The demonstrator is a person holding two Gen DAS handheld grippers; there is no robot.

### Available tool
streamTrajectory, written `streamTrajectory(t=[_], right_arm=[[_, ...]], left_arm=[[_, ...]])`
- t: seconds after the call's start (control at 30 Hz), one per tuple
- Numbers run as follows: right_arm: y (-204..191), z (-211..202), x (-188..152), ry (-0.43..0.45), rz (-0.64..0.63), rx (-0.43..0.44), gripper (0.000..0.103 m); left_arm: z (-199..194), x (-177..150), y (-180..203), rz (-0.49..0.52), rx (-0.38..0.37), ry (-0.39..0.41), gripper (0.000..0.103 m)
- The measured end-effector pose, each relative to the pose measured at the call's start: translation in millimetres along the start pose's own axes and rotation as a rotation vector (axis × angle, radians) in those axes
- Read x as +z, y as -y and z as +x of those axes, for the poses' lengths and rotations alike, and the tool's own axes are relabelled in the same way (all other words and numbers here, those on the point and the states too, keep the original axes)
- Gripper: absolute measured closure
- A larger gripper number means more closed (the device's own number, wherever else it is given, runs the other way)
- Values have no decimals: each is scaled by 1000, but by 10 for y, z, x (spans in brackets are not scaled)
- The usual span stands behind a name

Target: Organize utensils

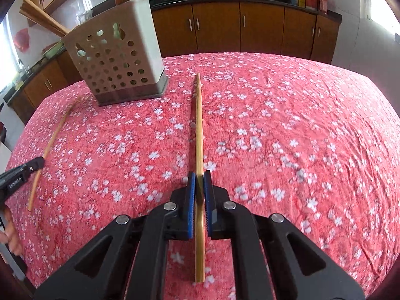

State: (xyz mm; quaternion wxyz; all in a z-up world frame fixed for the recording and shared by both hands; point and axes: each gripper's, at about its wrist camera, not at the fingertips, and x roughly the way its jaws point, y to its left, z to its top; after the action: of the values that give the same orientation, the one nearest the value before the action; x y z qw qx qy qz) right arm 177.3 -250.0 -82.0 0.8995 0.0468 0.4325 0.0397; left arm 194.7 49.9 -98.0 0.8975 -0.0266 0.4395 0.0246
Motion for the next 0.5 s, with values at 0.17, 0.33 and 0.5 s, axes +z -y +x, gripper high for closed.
streamTrajectory(t=[0.17,0.33,0.5], right_arm=[[11,135,150,8,-17,-40,95],[32,164,173,24,-14,-47,94],[8,185,163,26,-11,-49,94]], left_arm=[[93,121,-206,-13,13,8,94],[156,197,-240,-4,13,22,90],[182,211,-322,-26,-13,24,89]])
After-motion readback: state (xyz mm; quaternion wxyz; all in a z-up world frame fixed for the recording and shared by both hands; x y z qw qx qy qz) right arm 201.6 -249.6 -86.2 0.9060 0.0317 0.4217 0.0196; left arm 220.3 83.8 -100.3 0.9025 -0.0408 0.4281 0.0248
